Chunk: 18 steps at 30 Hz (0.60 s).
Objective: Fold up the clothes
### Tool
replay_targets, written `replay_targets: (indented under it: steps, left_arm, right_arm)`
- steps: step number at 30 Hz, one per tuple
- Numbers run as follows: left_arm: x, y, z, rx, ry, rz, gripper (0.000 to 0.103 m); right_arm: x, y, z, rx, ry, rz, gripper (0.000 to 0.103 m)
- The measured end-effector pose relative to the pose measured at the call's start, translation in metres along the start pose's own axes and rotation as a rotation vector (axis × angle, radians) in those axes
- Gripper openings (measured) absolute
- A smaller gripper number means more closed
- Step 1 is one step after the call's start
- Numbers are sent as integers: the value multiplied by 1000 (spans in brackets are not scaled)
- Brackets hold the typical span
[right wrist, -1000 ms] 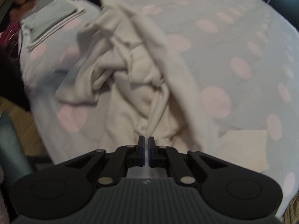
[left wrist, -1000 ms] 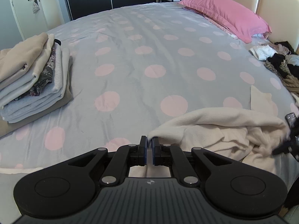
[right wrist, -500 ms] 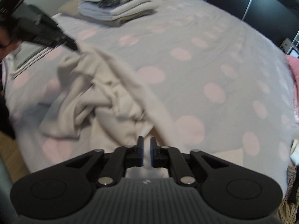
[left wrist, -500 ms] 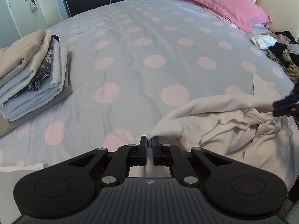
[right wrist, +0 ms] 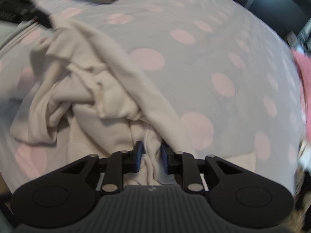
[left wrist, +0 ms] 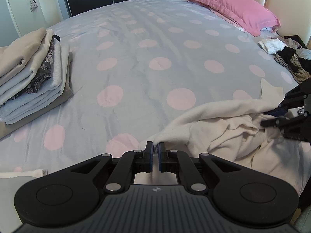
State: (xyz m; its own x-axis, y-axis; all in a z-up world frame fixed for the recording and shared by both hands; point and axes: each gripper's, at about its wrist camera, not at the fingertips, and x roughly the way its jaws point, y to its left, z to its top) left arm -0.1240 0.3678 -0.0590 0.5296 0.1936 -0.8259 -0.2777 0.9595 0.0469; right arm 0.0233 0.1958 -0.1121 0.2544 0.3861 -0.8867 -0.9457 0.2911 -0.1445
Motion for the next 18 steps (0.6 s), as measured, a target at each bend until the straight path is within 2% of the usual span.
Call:
replay_targets:
  steps: [2, 5, 11, 14, 15, 18]
  left_arm:
    - [-3, 1, 0, -5, -12, -3, 3]
    - [-13, 3, 1, -24, -53, 0, 3]
    - [-53, 15, 6, -82, -168, 17, 2]
    - [-88, 23, 17, -128, -256, -2, 2]
    - [-101, 25, 21, -140, -290, -6, 2]
    - [-146, 28, 34, -153, -407, -4, 2]
  right_arm:
    - [-7, -5, 2, 32, -22, 6, 10]
    - [-26, -4, 5, 19, -85, -38, 8]
    - [-99, -20, 9, 72, -248, -103, 8]
    - [-143, -35, 13, 119, -321, -106, 8]
    - [-157, -38, 15, 130, -345, -116, 5]
    - [-196, -34, 25, 117, -426, -180, 5]
